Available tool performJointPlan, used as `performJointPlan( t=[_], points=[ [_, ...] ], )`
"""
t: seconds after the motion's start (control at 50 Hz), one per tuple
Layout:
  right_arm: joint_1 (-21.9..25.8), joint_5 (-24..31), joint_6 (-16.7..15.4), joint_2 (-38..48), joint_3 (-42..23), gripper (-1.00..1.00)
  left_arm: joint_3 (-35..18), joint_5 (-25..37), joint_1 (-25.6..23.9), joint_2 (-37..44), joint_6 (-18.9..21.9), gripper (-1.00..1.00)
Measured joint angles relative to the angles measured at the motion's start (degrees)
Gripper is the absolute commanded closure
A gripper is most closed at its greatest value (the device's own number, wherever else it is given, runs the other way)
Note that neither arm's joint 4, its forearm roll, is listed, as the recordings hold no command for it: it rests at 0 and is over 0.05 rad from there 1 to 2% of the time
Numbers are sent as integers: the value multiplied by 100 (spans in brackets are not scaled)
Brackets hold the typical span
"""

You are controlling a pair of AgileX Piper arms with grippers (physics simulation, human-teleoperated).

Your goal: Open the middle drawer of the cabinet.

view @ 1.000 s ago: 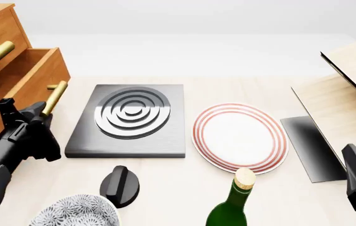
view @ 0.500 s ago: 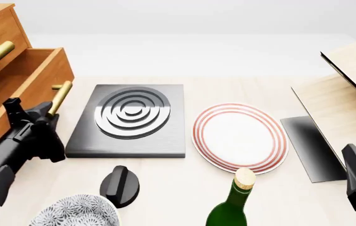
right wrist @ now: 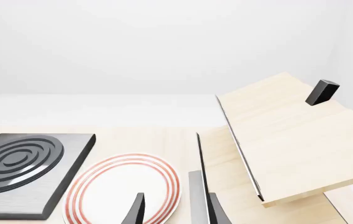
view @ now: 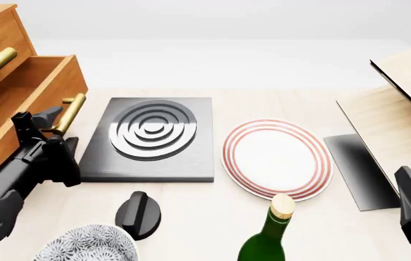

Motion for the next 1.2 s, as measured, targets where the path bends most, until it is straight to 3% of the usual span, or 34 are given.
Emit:
performJointPlan(
  t=[0.54,1.2],
  points=[
    [0,0,0,0,0,-100,-225,242,-293,-108,-8,-100],
    [0,0,0,0,0,-100,-293,917,-841,-886,-178,-100]
  ],
)
